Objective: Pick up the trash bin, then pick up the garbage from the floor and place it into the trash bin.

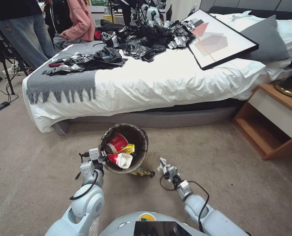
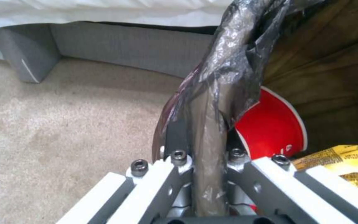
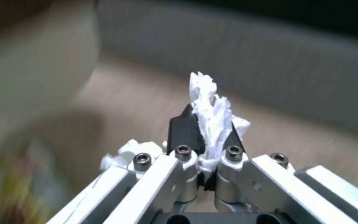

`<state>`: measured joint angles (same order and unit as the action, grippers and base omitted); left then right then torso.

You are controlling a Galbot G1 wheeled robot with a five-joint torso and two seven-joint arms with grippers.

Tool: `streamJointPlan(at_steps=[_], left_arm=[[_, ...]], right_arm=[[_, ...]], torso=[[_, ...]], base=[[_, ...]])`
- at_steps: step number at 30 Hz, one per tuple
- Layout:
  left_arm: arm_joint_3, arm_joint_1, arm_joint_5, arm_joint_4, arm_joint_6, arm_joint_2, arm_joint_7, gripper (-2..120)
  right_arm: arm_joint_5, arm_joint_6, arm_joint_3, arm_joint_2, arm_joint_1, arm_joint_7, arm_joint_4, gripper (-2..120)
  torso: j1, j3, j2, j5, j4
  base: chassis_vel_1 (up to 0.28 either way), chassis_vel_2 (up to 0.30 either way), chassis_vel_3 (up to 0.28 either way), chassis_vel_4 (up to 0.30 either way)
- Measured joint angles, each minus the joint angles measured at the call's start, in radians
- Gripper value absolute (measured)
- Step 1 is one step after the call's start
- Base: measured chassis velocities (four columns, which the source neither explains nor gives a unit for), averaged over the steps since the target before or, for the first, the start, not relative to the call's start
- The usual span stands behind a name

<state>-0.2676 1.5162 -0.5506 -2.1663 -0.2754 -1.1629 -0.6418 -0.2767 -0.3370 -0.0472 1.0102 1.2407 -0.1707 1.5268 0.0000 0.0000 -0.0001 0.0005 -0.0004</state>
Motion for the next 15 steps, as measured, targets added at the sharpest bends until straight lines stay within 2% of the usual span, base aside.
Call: streamJointPlan(at_steps=[2, 4, 6, 7, 9, 15], left_arm=[[0.003, 0.0, 0.0, 0.002, -0.001, 0.0, 0.001, 0], [0.003, 0.0, 0.0, 0.002, -0.001, 0.0, 0.001, 0], [0.008, -0.001, 0.001, 0.005, -0.003, 0.001, 0.001, 0], [0.008, -0.001, 0.001, 0.005, -0.003, 0.001, 0.001, 0], [0.012, 0.002, 0.001, 0.005, -0.007, 0.003, 0.001, 0], [0.016, 0.01, 0.003, 0.004, -0.011, 0.008, 0.003, 0]], right_arm=[[-0.019, 0.012, 0.024, -0.013, 0.0, -0.028, 0.078, 0], [-0.019, 0.012, 0.024, -0.013, 0.0, -0.028, 0.078, 0], [-0.045, 0.036, 0.058, -0.028, -0.007, -0.068, 0.221, 0], [-0.045, 0.036, 0.058, -0.028, -0.007, -0.068, 0.221, 0], [-0.056, 0.051, 0.077, -0.034, -0.026, -0.092, 0.303, 0], [-0.092, 0.07, 0.09, -0.048, -0.076, -0.103, 0.411, 0]], torso=[[0.0, 0.0, 0.0, -0.0006, 0.0002], [0.0, 0.0, 0.0, -0.0006, 0.0002], [0.0, 0.0, 0.0, -0.0005, 0.0004], [0.0, 0.0, 0.0, -0.0005, 0.0004], [0.0, 0.0, 0.0, -0.0003, 0.0003], [0.0, 0.0, 0.0, -0.0005, 0.0004]], base=[[0.0, 0.0, 0.0, 0.0], [0.0, 0.0, 0.0, 0.0], [0.0, 0.0, 0.0, 0.0], [0.0, 0.0, 0.0, 0.0], [0.0, 0.0, 0.0, 0.0], [0.0, 0.0, 0.0, 0.0]])
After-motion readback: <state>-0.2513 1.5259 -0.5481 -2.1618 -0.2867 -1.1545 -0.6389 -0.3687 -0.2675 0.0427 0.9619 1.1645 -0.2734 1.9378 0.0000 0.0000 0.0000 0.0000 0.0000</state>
